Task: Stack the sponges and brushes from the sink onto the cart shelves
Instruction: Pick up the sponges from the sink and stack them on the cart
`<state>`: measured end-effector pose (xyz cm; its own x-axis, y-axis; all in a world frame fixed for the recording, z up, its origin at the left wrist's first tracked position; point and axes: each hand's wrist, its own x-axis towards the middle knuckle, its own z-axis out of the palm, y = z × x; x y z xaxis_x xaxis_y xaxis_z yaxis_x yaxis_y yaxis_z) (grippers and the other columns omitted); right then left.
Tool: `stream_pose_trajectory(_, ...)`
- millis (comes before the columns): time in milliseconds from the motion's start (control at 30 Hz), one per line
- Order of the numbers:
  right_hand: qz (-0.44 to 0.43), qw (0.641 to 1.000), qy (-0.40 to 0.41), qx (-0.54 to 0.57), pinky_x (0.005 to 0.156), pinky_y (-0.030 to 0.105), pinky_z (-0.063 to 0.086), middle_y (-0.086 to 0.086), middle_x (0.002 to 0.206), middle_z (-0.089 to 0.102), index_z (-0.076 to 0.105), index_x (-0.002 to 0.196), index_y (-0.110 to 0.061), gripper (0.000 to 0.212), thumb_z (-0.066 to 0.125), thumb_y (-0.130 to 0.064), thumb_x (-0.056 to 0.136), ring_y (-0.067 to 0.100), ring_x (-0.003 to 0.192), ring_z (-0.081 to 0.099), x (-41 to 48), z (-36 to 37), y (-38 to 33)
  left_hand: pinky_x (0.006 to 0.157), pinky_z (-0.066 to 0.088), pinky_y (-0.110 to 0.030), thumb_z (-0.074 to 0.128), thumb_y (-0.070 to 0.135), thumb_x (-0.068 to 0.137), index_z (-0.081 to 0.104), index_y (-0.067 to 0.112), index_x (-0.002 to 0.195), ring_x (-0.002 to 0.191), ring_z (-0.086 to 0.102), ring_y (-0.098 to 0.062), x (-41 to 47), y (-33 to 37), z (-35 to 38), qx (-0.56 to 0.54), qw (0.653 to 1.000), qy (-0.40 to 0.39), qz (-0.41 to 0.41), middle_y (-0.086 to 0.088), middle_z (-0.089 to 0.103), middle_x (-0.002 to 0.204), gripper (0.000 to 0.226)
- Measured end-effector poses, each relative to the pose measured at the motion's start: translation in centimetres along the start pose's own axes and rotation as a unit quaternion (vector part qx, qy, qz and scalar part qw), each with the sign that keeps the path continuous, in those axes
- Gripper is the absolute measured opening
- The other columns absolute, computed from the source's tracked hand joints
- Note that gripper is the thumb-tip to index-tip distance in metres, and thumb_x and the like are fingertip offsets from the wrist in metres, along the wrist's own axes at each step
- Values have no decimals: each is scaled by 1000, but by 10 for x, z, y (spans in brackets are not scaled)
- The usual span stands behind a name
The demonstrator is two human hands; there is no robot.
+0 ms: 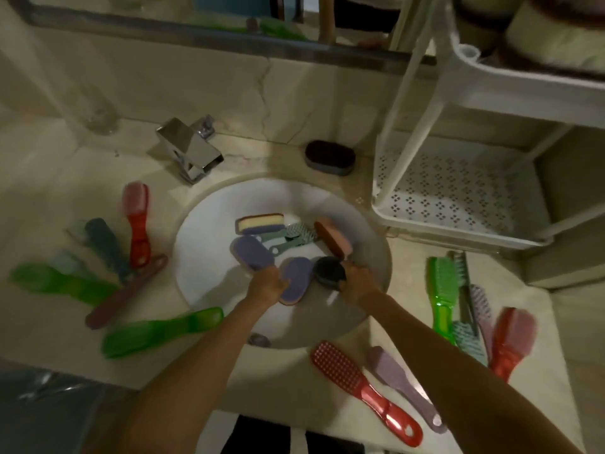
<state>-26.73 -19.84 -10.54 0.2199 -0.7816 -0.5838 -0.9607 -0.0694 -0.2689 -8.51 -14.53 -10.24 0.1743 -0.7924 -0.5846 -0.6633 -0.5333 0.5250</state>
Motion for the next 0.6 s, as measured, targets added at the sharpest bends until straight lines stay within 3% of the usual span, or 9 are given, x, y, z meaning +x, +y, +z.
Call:
stream_pose_trajectory(33,10,1000,1,-6,107,39,36,16,141,44,26,144,-11,52,44,-19,96,32,128,44,7,0,0,56,32,-39,49,11,94,26,16,52,60,44,-37,8,-2,3,-2,1000,-12,-4,-19,41,57,49)
stream_pose_trajectory(133,32,999,-14,-23,106,40,36,17,143,40,19,146,-10,60,47,-21,95,33,130,42,30,6,3,47,20,-25,52,10,92,24,17,53,48,29,-14,31,-9,17,9,999,-34,-12,-5,27,52,49)
stream_pose_trajectory(233,50,997,-39,-38,109,40,31,18,147,31,13,146,-6,73,56,-25,91,34,134,33,42,8,6,48,25,-25,61,14,88,32,15,56,51,36,-15,45,-18,32,-12,998,-39,-46,-8,32,55,43)
stream_pose_trajectory(333,59,996,-25,-63,108,40,32,18,145,29,22,143,-6,76,64,-27,84,36,132,32,47,8,5,68,45,-39,77,29,74,60,-2,78,88,62,-38,53,-21,37,-45,994,-56,-88,-21,60,76,36)
stream_pose_trajectory(433,66,997,-9,-29,105,40,37,17,137,40,34,137,-9,67,65,-29,81,33,125,42,41,6,3,89,50,-39,80,34,54,59,-1,116,109,60,-35,49,-13,32,-115,983,-48,-135,-20,63,117,75)
stream_pose_trajectory(533,74,995,13,69,99,42,45,16,127,50,35,135,-6,74,70,-34,76,33,116,53,25,-5,-5,88,50,-42,63,43,64,45,3,134,112,56,-37,36,0,14,-163,977,-16,-136,-20,55,128,83)
stream_pose_trajectory(600,73,986,30,147,93,43,49,16,123,56,34,133,-4,75,72,-31,73,32,110,58,13,-20,-15,76,55,-41,63,33,75,37,6,138,109,55,-34,23,12,-7,-255,957,3,-140,-20,50,132,73)
